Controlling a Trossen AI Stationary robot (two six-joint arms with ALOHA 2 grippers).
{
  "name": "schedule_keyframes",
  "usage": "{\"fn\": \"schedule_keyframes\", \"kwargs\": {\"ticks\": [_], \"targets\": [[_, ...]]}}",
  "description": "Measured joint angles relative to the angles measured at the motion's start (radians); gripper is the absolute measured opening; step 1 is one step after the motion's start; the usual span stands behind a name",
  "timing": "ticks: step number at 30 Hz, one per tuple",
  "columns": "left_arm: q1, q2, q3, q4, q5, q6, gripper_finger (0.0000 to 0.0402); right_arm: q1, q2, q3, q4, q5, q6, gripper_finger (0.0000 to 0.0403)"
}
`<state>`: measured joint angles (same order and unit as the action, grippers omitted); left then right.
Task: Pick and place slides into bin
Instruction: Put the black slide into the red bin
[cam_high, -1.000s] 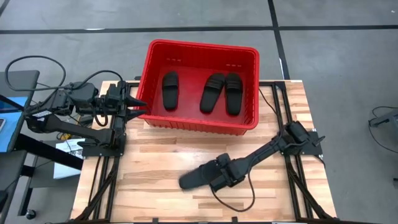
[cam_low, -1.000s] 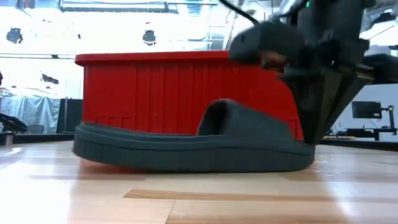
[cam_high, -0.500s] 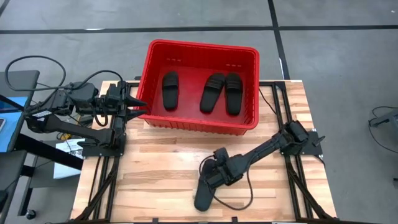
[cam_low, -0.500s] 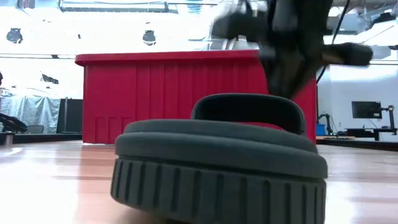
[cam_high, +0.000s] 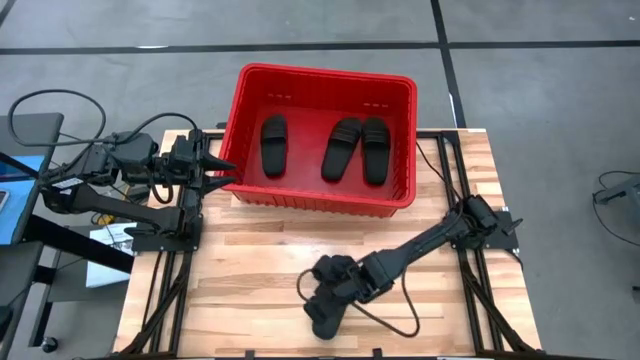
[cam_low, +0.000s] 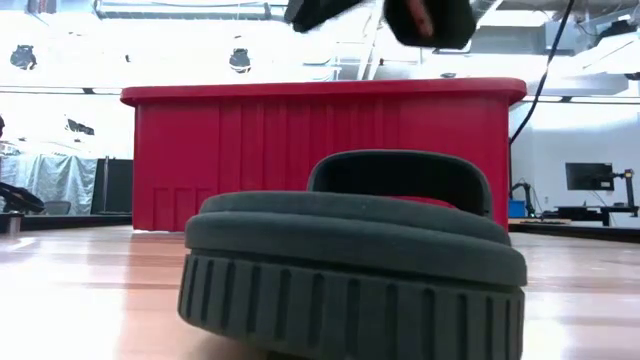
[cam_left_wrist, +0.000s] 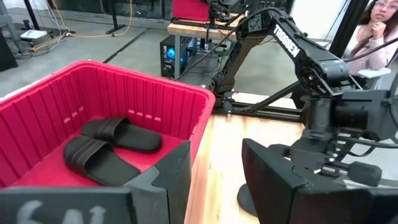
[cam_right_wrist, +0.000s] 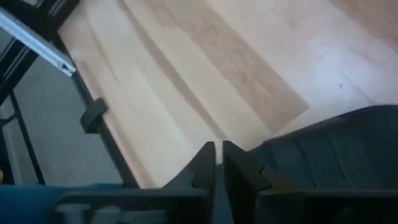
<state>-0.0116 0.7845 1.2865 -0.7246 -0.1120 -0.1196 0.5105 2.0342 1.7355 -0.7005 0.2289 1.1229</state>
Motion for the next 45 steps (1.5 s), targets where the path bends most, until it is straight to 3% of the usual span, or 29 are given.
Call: {"fn": "schedule_keyframes", "kwargs": {"ticks": [5, 9, 15, 21, 27, 33, 40, 45], "targets": [[0.0, 0.0, 0.0, 0.005, 0.0, 0.012, 0.0132, 0.0, 0.0, 0.0, -0.028, -0.046, -0.022, 0.0078], [0.0, 0.0, 0.0, 0.013, 0.0, 0.029, 0.0132, 0.008, 0.0, 0.0, -0.09, -0.169, -0.039, 0.0131], [0.0, 0.0, 0.0, 0.012, 0.0, 0.03, 0.0132, 0.057, 0.0, -0.001, -0.262, -0.163, 0.01, 0.0175], [0.0, 0.0, 0.0, 0.012, 0.0, 0.045, 0.0132, 0.094, 0.0, -0.001, -0.354, -0.043, 0.086, 0.0168], [0.0, 0.0, 0.0, 0.012, 0.0, 0.054, 0.0132, 0.14, 0.017, -0.019, -0.368, 0.16, 0.063, 0.0139], [0.0, 0.0, 0.0, 0.012, 0.0, 0.06, 0.0132, 0.171, 0.086, -0.022, -0.315, 0.117, 0.108, 0.011], [0.0, 0.0, 0.0, 0.012, 0.0, 0.071, 0.0132, 0.151, 0.082, -0.014, -0.283, 0.169, 0.115, 0.0109], [0.0, 0.0, 0.0, 0.012, 0.0, 0.076, 0.0132, 0.138, 0.082, -0.012, -0.244, 0.126, 0.074, 0.0113]]}}
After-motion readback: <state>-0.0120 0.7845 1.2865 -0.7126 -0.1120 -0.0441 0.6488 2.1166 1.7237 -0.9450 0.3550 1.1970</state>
